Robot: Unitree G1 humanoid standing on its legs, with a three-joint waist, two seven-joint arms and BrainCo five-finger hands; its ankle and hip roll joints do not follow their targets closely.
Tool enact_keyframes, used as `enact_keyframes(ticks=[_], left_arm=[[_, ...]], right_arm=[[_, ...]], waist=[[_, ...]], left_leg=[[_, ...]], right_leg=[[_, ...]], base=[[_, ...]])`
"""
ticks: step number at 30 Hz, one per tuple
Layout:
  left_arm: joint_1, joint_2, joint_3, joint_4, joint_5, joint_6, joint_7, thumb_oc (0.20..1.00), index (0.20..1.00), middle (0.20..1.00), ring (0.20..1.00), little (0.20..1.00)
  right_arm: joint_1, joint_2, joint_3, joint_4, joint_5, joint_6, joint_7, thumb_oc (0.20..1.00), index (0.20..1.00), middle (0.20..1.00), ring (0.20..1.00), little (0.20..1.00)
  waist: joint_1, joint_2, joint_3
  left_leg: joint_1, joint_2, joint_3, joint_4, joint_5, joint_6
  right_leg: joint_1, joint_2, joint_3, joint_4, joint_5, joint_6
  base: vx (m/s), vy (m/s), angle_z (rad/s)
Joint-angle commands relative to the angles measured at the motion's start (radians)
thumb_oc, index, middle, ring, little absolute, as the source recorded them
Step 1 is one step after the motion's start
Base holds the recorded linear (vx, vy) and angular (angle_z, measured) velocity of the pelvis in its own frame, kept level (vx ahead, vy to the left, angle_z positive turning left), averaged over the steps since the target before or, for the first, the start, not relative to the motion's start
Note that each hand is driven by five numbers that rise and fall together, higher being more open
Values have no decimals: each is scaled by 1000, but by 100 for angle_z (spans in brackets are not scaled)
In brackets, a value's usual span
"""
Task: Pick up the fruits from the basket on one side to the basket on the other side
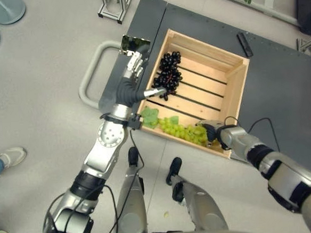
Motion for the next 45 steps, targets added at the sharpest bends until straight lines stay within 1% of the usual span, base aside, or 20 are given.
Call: enact_keyframes(ticks=[1,3,7,8,10,11,12,15,17,24,28,30,39,43,45], left_arm=[[-5,1,37,-101,55,-30,19,1000,1000,1000,1000,1000],[-6,-1,41,-101,58,-28,24,1000,1000,1000,1000,1000],[-7,-12,60,-107,75,-20,41,1000,1000,1000,1000,1000],[-7,-12,60,-107,75,-20,42,1000,1000,1000,1000,1000],[-7,-15,70,-107,82,-17,52,1000,1000,1000,1000,1000],[-10,-15,72,-108,85,-16,54,1000,1000,1000,1000,1000],[-11,-16,75,-111,88,-14,57,1000,1000,1000,1000,1000],[-16,-17,84,-119,93,-14,66,1000,1000,1000,1000,1000],[-27,-18,84,-122,98,-9,80,1000,1000,1000,1000,1000],[-20,-19,99,-140,97,-2,100,1000,1000,1000,1000,1000],[-22,-18,100,-147,90,1,112,1000,1000,1000,1000,1000],[-23,-19,97,-153,87,3,116,1000,1000,1000,1000,1000],[-39,-19,80,-152,79,1,130,1000,1000,1000,1000,1000],[-40,-17,75,-146,80,0,134,1000,1000,1000,1000,1000],[-35,-17,79,-143,75,-2,132,1000,1000,1000,1000,1000]], right_arm=[[7,-72,2,-88,4,11,35,1000,1000,1000,1000,1000],[5,-81,0,-104,12,14,42,1000,1000,1000,1000,1000],[-10,-113,-18,-142,30,33,65,1000,1000,1000,1000,1000],[-10,-113,-17,-143,30,34,67,1000,1000,1000,1000,1000],[-22,-114,-18,-151,30,42,73,1000,1000,1000,1000,1000],[-29,-114,-20,-154,31,44,77,1000,1000,1000,1000,1000],[-36,-113,-22,-158,33,50,78,1000,1000,1000,1000,1000],[-60,-105,-20,-154,29,60,77,1000,1000,1000,1000,1000],[-87,-88,-18,-141,23,75,74,1000,1000,1000,1000,1000],[-127,-40,-11,-87,2,107,86,1000,1000,1000,1000,1000],[-151,-27,-1,-64,-1,111,80,1000,1000,1000,1000,1000],[-163,-23,14,-19,9,115,75,1000,1000,1000,1000,1000],[-205,-6,70,130,27,112,73,1000,1000,1000,1000,1000],[-209,-3,89,149,24,109,86,1000,1000,1000,1000,1000],[-210,2,91,147,21,101,95,1000,1000,1000,1000,1000]], waist=[[-6,-32,10],[-8,-30,10],[-17,-26,10],[-16,-24,10],[-17,-25,10],[-19,-25,10],[-20,-25,10],[-22,-23,10],[-22,-15,10],[-28,-5,10],[-33,1,10],[-34,7,10],[-33,23,10],[-34,25,10],[-35,21,10]], left_leg=[[-28,37,5,82,-81,-41],[-47,38,2,86,-80,-41],[-132,39,-13,116,-78,-41],[-131,42,-13,123,-89,-43],[-163,45,-15,138,-92,-42],[-178,44,-14,139,-85,-40],[-191,46,-14,150,-94,-41],[-219,47,-20,160,-97,-41],[-247,45,-24,165,-96,-40],[-284,41,-24,175,-98,-37],[-299,39,-26,173,-97,-35],[-311,37,-27,175,-97,-35],[-354,32,-30,186,-97,-33],[-356,31,-29,187,-97,-32],[-336,32,-24,182,-100,-31]], right_leg=[[5,-95,1,-11,0,134],[-12,-95,-1,-6,0,133],[-87,-93,-7,21,-2,128],[-86,-92,-6,28,-10,129],[-114,-91,-5,38,-11,128],[-126,-92,-5,38,-5,126],[-137,-93,-5,45,-12,126],[-164,-93,-6,60,-16,124],[-192,-98,-6,70,-16,122],[-230,-98,-6,80,-16,119],[-252,-98,-7,84,-14,119],[-265,-99,-8,86,-12,120],[-304,-101,-5,97,-13,121],[-306,-100,-8,99,-14,122],[-288,-99,-7,93,-15,123]], base=[[0,0,0],[0,0,0],[-15,-3,1],[0,0,0],[-21,4,0],[0,0,0],[0,0,0],[0,0,0],[-16,10,1],[-2,2,0],[0,0,0],[0,0,0],[0,0,0],[0,0,0],[0,0,0]])
